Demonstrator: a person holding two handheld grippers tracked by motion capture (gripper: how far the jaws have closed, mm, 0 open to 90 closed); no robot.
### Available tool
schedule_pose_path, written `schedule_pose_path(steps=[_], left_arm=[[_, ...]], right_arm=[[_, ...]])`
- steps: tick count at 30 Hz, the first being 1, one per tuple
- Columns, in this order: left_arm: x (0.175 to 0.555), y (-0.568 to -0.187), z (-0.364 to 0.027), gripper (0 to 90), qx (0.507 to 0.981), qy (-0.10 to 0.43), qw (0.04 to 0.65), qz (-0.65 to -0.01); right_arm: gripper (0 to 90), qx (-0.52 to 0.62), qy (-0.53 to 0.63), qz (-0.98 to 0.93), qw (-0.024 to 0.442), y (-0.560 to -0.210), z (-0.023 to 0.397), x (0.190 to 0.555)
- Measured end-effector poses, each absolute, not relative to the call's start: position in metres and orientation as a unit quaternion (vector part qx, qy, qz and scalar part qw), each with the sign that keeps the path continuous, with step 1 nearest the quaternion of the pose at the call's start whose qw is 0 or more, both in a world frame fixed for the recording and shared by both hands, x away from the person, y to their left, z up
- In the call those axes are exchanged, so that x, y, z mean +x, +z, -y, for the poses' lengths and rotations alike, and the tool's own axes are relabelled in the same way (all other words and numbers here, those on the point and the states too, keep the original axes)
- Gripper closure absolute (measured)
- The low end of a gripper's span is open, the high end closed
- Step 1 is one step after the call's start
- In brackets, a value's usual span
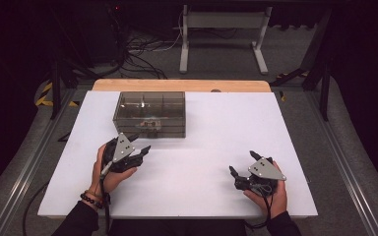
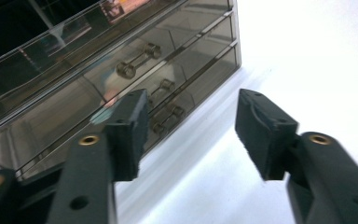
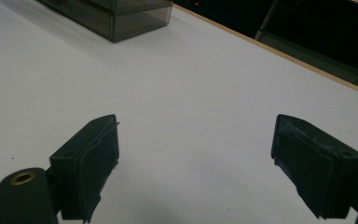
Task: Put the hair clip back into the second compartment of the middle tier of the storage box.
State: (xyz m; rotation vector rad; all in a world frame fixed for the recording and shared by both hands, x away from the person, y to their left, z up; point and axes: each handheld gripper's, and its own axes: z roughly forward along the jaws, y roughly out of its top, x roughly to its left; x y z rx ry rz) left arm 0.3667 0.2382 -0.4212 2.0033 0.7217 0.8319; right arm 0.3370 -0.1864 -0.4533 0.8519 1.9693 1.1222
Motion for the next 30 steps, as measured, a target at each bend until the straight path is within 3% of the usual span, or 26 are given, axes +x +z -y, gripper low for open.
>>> schedule_pose_path(steps=[2, 4, 11, 30], left_arm=[[0.364, -0.422, -0.240, 33.5, 0.796, 0.328, 0.422, -0.286], [0.362, -0.423, -0.241, 25.1, 0.798, 0.322, 0.422, -0.284], [0.354, -0.425, -0.247, 16.1, 0.799, 0.325, 0.423, -0.278], [0.336, -0.429, -0.266, 12.3, 0.804, 0.319, 0.424, -0.270]], right_arm=[[15.6, 0.328, 0.434, -0.761, 0.352, -0.453, 0.186, 0.337], [15.6, 0.329, 0.435, -0.761, 0.351, -0.453, 0.187, 0.337], [15.6, 0.327, 0.435, -0.762, 0.352, -0.452, 0.187, 0.336], [15.6, 0.324, 0.436, -0.762, 0.354, -0.452, 0.186, 0.335]])
